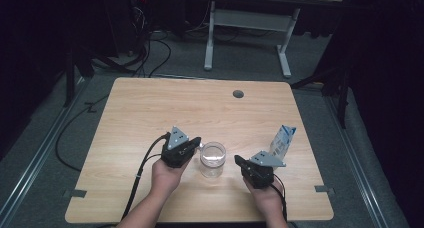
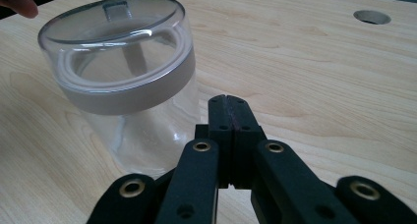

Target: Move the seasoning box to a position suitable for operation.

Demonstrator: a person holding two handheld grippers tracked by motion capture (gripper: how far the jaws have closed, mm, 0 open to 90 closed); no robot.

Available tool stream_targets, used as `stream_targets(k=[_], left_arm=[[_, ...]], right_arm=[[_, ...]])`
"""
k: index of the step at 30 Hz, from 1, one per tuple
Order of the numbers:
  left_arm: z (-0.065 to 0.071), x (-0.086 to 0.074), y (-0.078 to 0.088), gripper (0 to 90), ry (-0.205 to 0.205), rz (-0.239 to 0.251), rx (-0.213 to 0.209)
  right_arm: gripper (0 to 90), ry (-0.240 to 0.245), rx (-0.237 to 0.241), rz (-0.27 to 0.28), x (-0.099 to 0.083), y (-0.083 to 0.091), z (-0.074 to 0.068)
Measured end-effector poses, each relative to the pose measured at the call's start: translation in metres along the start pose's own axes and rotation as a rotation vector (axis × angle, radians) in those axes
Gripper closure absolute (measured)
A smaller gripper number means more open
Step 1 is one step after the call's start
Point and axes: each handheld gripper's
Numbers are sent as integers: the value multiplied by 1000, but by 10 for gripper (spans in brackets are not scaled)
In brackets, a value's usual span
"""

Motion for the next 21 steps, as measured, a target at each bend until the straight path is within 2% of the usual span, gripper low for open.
stream_targets(k=[21], left_arm=[[1, -1, 0, 900, -17, 6, 9]], right_arm=[[900, 46, 16, 14, 4, 0, -10]])
Point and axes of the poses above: each handheld gripper's, and its own axes: y roughly backward along the jaws, x roughly out of its top, z roughly to its right, and after that the axes turned 9 degrees about y, right-handed
